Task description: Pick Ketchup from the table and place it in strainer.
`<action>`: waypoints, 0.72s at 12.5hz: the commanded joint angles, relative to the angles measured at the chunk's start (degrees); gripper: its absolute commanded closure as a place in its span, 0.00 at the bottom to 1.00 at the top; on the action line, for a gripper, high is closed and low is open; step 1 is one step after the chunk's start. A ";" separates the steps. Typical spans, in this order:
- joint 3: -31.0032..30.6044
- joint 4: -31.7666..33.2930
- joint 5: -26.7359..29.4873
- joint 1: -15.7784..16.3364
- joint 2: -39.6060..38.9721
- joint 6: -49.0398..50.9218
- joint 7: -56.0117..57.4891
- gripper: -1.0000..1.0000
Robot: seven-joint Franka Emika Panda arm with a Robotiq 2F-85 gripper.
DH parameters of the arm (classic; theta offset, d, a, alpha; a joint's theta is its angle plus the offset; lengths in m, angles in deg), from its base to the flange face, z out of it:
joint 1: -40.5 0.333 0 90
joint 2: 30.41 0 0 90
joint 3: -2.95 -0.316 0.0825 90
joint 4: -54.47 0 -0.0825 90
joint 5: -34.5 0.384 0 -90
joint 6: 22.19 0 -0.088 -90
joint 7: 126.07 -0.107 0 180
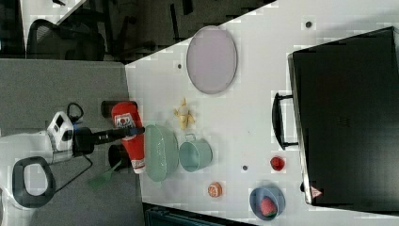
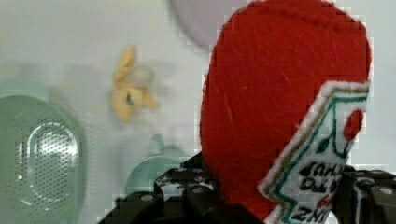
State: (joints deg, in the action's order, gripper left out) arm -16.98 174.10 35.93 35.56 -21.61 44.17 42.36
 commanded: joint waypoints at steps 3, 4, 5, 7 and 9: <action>-10.82 0.53 0.78 2.33 -3.83 0.68 -19.04 0.39; -12.97 0.49 0.78 2.39 -4.79 -0.58 -21.87 0.39; -14.94 0.48 0.78 2.41 -6.11 -2.23 -24.10 0.39; -18.48 0.50 0.78 2.52 -9.75 -7.61 -27.18 0.39; -21.05 0.55 0.58 2.85 -14.11 -13.34 -30.48 0.39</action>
State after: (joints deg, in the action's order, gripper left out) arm -39.52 175.67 36.29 39.34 -34.93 32.20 18.02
